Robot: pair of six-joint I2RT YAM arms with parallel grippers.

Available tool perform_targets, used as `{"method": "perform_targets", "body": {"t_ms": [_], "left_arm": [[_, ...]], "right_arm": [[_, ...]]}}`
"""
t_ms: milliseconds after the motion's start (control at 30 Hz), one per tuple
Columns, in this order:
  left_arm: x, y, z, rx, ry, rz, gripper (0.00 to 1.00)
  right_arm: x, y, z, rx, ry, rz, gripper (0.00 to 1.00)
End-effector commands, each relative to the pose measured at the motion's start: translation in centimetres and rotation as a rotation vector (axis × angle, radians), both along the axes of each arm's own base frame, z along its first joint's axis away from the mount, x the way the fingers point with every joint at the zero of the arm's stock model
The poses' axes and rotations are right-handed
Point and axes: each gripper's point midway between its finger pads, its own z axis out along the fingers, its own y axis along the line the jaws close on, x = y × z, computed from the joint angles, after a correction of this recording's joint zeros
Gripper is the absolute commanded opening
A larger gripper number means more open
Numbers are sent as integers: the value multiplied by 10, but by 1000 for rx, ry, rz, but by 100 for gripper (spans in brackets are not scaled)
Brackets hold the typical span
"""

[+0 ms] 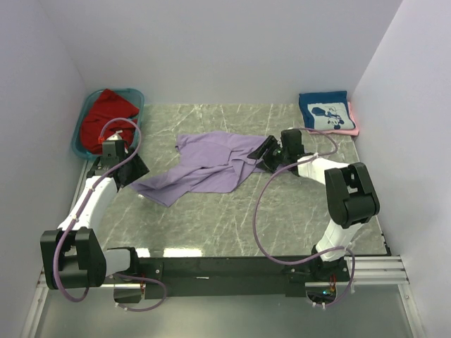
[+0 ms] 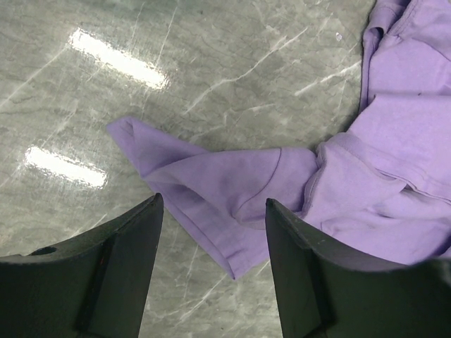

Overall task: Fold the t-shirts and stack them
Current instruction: Flatten the tshirt out

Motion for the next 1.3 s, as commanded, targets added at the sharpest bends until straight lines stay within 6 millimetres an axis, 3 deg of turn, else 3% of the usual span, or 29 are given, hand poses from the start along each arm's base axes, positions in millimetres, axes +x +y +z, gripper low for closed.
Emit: {"method": "perform_targets", "body": {"t_ms": [0, 200, 600, 900, 1267], "left_arm": [[5, 2, 4, 1, -27, 7, 65], [5, 1, 4, -1, -28, 5, 66], [5, 1, 4, 0, -25, 6, 65], [4, 1, 3, -1, -24, 5, 66], [5, 1, 3, -1, -25, 5, 66]], "right_arm": [[17, 11, 10, 112, -39, -64, 64], [13, 18, -10, 209, 13, -117, 64], [18, 20, -23, 246, 37, -177, 63], [24, 1, -30, 239, 44, -253, 61], [19, -4, -43, 242, 67, -302, 61]]}}
